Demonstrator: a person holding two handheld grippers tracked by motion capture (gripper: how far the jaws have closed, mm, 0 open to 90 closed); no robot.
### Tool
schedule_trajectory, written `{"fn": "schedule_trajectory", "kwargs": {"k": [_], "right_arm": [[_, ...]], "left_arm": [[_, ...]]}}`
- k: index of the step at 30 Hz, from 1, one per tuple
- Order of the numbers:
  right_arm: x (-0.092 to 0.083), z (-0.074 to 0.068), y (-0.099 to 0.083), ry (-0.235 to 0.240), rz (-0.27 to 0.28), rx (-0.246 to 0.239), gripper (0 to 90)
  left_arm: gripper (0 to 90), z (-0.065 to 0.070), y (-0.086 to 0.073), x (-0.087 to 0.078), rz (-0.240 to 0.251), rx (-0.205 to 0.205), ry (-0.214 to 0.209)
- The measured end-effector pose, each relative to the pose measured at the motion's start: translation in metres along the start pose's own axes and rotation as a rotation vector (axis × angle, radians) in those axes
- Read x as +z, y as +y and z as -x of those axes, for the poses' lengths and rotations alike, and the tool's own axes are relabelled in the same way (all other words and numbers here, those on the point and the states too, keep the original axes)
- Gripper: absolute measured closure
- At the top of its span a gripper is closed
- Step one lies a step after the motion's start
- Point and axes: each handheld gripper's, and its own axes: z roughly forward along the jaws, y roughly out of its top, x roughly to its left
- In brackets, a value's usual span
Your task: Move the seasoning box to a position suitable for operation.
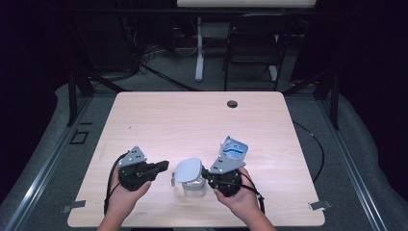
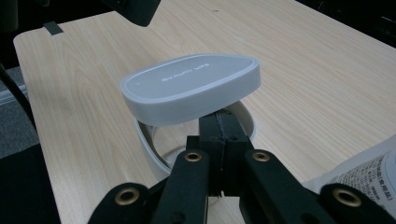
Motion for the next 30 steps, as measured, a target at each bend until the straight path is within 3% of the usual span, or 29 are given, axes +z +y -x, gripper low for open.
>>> {"fn": "schedule_trajectory", "kwargs": {"k": [19, 25, 30], "right_arm": [[-0.002, -0.001, 0.002, 0.002, 0.011, 0.007, 90.0], [-0.002, -0.001, 0.003, 0.001, 0.014, 0.006, 90.0], [-0.003, -0.001, 0.005, 0.005, 0.017, 0.005, 90.0]], "left_arm": [[73.4, -0.009, -0.001, -0.011, 0.040, -0.033, 0.047], [59.1, -0.013, -0.003, -0.012, 0.082, -0.046, 0.078], [57.4, -0.017, -0.005, -0.013, 0.082, -0.052, 0.091]]}}
